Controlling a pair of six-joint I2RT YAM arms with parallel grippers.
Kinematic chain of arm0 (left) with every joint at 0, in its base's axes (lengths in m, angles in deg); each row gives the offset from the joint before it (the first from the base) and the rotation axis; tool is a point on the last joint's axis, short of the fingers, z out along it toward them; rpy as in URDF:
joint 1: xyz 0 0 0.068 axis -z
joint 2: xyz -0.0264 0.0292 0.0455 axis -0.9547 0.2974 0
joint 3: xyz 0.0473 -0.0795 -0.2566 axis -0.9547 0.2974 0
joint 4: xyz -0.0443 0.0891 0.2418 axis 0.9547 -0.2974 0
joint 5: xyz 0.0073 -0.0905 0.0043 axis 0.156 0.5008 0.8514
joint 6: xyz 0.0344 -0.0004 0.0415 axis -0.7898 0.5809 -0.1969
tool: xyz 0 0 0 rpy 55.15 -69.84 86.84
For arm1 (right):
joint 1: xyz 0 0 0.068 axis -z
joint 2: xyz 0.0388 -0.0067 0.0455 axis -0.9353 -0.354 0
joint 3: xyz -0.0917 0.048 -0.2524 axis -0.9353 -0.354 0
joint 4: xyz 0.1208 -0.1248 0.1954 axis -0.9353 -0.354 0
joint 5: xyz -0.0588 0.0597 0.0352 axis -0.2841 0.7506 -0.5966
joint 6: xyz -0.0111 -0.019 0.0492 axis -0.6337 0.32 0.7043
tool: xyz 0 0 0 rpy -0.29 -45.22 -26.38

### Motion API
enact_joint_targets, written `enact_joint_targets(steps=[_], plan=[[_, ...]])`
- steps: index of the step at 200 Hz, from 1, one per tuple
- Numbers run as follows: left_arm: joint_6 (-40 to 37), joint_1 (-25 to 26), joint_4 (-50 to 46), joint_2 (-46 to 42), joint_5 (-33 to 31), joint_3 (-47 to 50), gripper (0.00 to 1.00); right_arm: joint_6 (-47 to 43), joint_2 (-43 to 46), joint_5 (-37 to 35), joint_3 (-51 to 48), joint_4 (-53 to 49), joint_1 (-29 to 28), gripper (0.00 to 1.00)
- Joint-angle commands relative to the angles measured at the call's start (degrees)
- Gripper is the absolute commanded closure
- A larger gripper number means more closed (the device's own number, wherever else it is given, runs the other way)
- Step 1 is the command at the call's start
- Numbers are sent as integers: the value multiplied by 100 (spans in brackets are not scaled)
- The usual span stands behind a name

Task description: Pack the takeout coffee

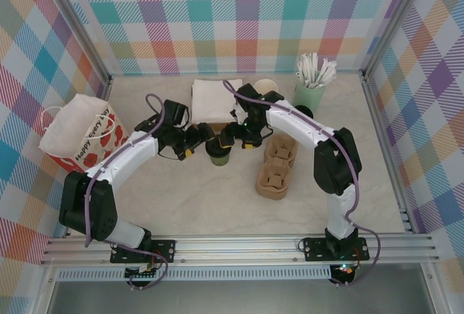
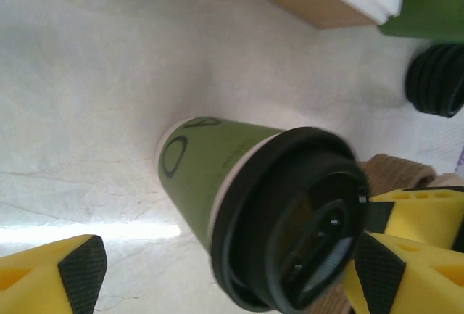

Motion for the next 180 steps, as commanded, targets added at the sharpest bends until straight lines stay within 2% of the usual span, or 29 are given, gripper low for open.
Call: enact_joint_targets(steps=[1,7,10,47,95,180], plan=[[-149,-56,-525,-410,-433,-267,7,-104,535,-167,98,-37,-84,15],[-166,-64,-624,-514,-575,-265,6,-109,580,-201,74,-34,-131,1],[-178,-65,-669,-567,-652,-251,6,-120,596,-223,69,-45,-154,0],[-227,-90,-1064,-1433,-1369,148,0,-297,510,-853,273,-333,-519,0],[-170,-177,-1443,-2445,-1723,845,0,-643,-242,-1786,1322,-1154,-973,0],[-28,-258,-1587,-2961,-1699,1506,0,-994,-1145,-1935,2433,-1706,-1147,0]])
